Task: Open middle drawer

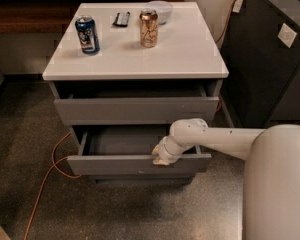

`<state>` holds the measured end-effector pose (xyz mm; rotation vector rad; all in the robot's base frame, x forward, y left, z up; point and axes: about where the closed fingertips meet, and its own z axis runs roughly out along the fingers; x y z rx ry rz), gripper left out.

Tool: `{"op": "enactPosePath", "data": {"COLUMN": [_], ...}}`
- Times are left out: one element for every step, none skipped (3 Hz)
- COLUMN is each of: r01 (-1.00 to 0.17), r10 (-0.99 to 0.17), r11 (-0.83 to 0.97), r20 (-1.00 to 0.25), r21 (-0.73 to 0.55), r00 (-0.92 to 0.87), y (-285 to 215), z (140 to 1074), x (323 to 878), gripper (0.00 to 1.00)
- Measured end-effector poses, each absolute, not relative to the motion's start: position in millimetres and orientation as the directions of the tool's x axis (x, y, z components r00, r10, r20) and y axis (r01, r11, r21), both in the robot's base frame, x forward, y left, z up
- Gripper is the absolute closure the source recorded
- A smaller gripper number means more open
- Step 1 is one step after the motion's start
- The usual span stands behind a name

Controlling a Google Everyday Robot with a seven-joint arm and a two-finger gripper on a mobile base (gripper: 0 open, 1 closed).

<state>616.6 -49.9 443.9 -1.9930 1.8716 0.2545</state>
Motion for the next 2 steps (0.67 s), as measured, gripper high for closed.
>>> {"op": "enactPosePath", "data": {"r01": [-0.987, -0.987], "r10": [-0.914, -0.914], "r11": [-0.031, -0.031], "r20": [-0.395, -0.395], "r21": [-0.155, -0.155], "r00": [0.09, 0.09], "y": [-49.8, -49.8], "z": [442.0, 442.3], "x": [610.8, 610.8], "gripper": [1.0, 1.0]}}
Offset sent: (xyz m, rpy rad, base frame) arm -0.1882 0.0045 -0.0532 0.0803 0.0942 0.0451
